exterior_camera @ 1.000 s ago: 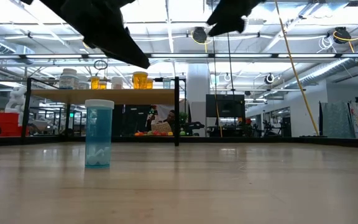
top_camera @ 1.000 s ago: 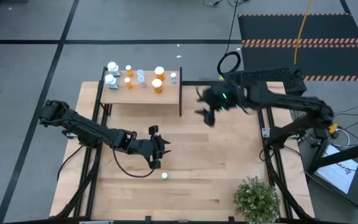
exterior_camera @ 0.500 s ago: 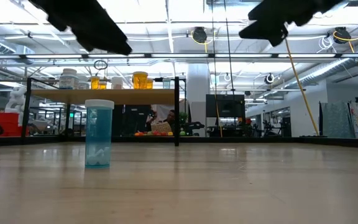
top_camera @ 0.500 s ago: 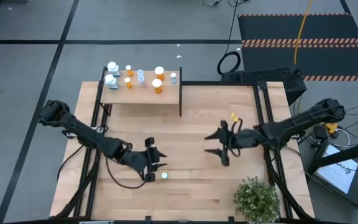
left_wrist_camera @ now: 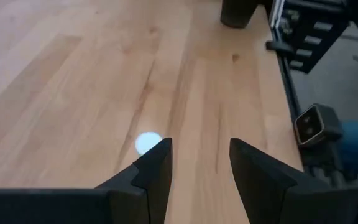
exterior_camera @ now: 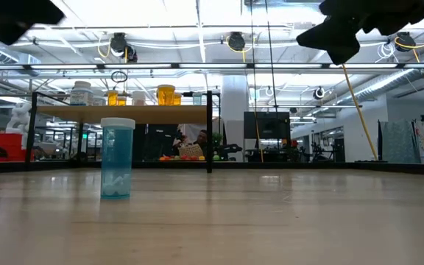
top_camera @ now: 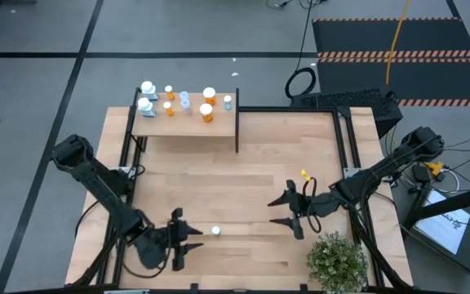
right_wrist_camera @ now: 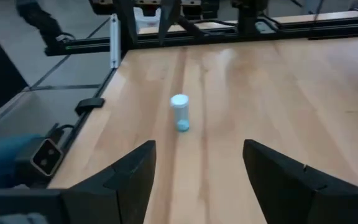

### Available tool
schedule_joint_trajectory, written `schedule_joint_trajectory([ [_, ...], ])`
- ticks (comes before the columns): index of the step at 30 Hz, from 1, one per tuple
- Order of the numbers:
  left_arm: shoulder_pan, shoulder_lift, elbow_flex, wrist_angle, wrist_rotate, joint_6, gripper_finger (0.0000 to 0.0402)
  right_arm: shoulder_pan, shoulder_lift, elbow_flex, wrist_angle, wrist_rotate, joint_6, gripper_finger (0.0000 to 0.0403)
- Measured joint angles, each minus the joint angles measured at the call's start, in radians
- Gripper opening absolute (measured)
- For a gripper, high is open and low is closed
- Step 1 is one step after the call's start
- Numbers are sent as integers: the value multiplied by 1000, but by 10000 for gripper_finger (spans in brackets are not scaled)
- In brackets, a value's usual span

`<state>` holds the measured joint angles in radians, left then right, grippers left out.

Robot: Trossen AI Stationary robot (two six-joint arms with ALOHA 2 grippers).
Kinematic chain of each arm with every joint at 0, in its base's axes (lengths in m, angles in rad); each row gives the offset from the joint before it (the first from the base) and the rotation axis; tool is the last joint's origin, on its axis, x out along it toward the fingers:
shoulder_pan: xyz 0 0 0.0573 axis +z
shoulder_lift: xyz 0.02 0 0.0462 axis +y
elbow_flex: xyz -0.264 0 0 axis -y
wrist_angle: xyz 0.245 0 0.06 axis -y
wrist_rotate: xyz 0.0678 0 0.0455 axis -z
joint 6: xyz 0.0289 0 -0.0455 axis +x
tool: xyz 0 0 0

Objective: Pick and place medicine bottles onto shelf by color
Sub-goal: Put the blue pill bottle on the shelf aligned with the other blue pill bottle

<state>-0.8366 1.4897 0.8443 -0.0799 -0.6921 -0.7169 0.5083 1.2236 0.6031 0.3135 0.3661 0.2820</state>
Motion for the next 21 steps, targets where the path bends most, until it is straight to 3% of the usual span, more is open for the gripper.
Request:
schedule_joint_trajectory([
  [3,-50,25,1,15,-52,-67,177,25,33,0,44,0,6,235],
  [13,-102,186,0,19,-58,-194,267,44,102,0,153,5,32,235],
  [21,-97,308,0,64,-50,-215,256,41,117,0,156,53,30,235],
])
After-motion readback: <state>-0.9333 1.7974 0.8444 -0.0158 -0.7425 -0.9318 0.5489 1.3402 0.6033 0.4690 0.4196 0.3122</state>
